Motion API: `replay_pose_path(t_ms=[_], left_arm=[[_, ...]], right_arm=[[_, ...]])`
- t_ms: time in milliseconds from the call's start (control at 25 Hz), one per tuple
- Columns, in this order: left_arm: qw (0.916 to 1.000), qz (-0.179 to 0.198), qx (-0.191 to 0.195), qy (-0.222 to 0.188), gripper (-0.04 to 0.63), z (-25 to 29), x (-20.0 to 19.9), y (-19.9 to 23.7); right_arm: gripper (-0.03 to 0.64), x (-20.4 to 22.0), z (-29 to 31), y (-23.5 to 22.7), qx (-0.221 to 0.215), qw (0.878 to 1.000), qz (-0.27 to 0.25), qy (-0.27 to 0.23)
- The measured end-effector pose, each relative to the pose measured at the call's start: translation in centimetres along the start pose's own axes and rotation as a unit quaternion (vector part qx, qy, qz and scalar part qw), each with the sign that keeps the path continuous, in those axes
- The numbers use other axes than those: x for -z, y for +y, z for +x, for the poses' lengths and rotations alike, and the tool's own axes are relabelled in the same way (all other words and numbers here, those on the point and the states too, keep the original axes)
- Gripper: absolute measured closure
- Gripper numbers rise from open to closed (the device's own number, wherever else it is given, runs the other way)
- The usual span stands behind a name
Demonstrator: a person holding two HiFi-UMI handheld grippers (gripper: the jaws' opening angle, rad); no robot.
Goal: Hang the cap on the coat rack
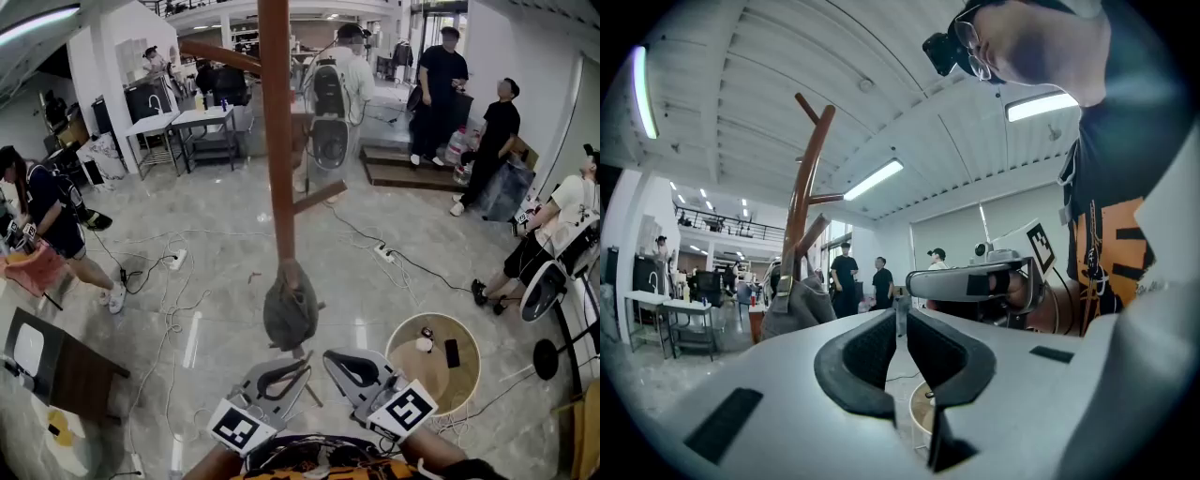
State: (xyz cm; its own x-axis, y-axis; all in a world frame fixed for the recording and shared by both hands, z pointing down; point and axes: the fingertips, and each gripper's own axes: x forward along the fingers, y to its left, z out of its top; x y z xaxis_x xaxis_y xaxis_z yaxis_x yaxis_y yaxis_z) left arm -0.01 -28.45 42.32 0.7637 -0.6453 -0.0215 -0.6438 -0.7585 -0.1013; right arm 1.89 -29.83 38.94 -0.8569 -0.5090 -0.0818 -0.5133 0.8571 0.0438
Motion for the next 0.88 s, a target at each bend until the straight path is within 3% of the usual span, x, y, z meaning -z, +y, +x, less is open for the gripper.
replay_pose_path(t_ms=[880], left_arm=[[0.9999, -0.009, -0.008, -0.009, 0.541, -0.3, -0.3, 0.8]], right_arm=[[0.603, 0.9, 0.8, 0.1, -0.007, 1.000, -0.013, 0.021]])
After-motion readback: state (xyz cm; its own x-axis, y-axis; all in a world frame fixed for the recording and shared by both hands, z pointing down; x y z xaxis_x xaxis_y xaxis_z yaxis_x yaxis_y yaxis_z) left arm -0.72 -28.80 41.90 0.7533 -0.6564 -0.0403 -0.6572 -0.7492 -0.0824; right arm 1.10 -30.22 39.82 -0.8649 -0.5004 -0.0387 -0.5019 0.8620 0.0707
